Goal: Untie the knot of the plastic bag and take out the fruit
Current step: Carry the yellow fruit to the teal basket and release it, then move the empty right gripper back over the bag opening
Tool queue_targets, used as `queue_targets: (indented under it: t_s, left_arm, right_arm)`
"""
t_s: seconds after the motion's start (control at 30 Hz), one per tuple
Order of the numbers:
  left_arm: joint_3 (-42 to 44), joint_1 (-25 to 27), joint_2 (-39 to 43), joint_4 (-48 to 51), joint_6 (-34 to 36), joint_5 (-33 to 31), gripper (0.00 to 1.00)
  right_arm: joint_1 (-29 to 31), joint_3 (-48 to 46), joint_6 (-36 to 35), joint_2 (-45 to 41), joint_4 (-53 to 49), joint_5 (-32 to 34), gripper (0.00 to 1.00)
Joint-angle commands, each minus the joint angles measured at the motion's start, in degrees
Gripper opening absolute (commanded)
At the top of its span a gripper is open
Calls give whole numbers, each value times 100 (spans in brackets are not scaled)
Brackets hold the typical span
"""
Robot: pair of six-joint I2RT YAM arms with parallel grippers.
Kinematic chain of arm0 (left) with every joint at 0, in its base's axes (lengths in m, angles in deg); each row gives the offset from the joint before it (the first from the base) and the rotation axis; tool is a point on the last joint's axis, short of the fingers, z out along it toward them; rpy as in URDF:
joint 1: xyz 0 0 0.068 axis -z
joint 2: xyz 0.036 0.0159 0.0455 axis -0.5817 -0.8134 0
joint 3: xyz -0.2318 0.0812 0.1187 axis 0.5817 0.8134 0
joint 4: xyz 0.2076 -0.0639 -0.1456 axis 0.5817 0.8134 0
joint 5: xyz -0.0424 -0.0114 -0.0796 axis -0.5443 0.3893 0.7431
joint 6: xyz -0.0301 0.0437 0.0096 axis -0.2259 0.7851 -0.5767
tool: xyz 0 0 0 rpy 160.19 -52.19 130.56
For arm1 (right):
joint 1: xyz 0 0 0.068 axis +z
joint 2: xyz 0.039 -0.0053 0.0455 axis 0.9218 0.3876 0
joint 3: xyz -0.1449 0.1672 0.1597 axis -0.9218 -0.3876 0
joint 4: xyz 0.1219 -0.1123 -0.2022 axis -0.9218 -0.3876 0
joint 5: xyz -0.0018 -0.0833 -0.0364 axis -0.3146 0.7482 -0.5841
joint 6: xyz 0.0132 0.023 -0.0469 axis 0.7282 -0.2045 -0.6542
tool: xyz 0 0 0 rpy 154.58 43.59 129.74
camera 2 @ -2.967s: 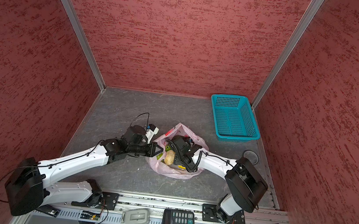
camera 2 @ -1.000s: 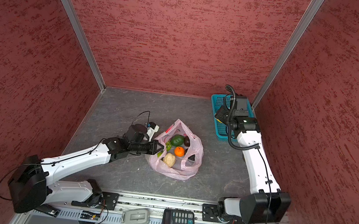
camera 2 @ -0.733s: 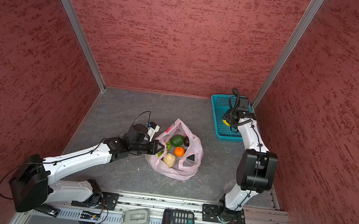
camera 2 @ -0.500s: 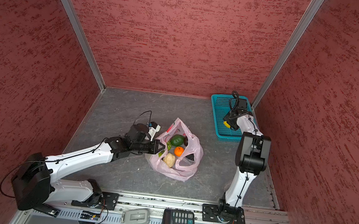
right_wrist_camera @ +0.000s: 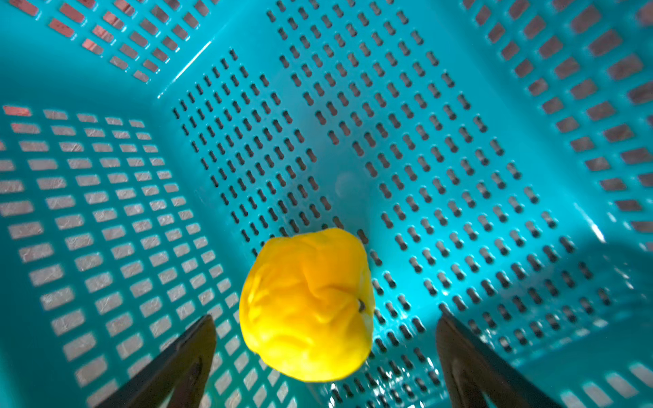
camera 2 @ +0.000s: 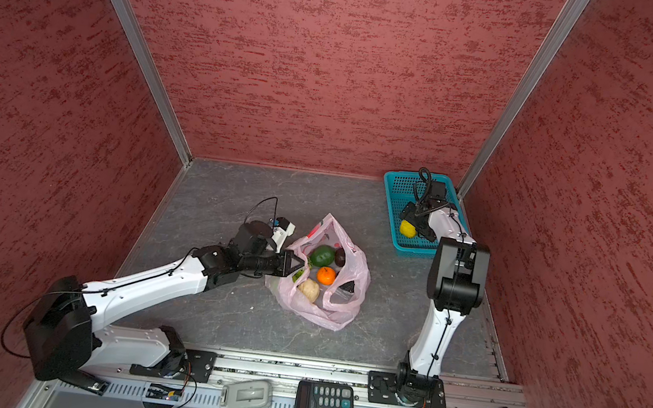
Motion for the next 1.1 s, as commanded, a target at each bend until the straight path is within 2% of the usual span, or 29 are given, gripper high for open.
queue_targets:
  t_s: [0.0,0.2,0.4,0.73,1.07]
  left_arm:
    - [-119,38,-63,8,65,96,0]
    - [21,55,38,-78,60,137,0]
    - [101,52,189,7,148,147,0]
    - [249,26,356,-26,184,150,0]
    - [398,-33,593,73,211,98,0]
  right_arm:
    - [84,56,-161,-673,-269,43,99]
    - [176,-494,-270,-1582,-262,-780,99]
    - [742,-808,-125,-2568,-635,-1077,99]
    - [2463,-1082,423,-3937,-1150,-938,98]
    - [4153,-1027,817,-4461,-1331,-884,98]
